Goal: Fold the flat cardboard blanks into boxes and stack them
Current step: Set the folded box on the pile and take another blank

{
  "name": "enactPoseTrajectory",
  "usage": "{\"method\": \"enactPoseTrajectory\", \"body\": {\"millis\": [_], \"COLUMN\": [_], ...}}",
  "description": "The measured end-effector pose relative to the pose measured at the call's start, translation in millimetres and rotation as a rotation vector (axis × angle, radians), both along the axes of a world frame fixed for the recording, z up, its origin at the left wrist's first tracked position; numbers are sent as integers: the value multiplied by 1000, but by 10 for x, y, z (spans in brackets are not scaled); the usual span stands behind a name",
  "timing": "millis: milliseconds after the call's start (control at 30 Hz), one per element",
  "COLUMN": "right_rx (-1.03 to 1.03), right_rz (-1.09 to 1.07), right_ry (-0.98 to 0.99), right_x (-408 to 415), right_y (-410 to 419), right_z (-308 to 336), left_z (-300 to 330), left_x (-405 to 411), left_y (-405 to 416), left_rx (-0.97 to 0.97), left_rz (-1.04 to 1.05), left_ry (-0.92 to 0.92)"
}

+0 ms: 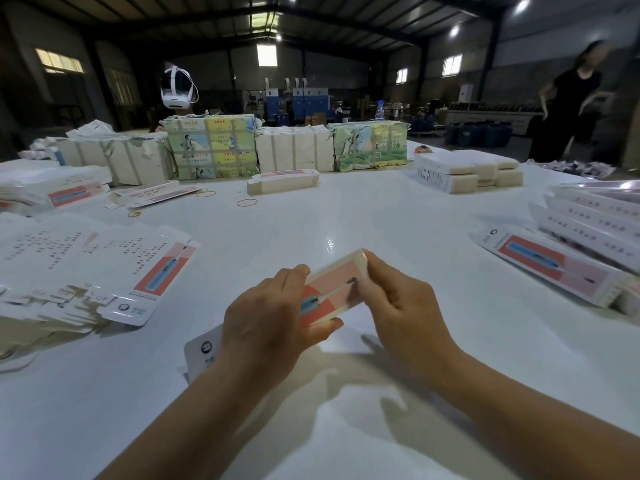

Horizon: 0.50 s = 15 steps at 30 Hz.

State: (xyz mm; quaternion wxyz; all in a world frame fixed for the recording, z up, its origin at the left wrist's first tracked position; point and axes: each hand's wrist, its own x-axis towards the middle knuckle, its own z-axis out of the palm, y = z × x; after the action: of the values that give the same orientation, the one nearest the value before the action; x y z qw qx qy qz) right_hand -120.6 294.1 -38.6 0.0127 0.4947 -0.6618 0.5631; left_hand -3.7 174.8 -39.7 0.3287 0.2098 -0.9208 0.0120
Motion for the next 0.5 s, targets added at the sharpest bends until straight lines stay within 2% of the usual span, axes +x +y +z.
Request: {"method": "enactPoseTrajectory", "body": {"millis": [100,200,400,500], "right_rx": [44,77,157,154], "right_rz": [-86,-132,-163,-150], "right_ry": [187,274,315,229], "right_x": [38,47,17,24], "right_y": [-17,-11,15,-2], "right_z": [-6,-7,6,15], "left_z": [-2,-8,-12,-18], "left_x": [-13,-23,-21,-24], "left_y": [25,64,101,78], "left_rx": [-2,3,-80,-13], "left_rz": [33,58,78,62], "left_ry": [-24,-33,-56,-40]}}
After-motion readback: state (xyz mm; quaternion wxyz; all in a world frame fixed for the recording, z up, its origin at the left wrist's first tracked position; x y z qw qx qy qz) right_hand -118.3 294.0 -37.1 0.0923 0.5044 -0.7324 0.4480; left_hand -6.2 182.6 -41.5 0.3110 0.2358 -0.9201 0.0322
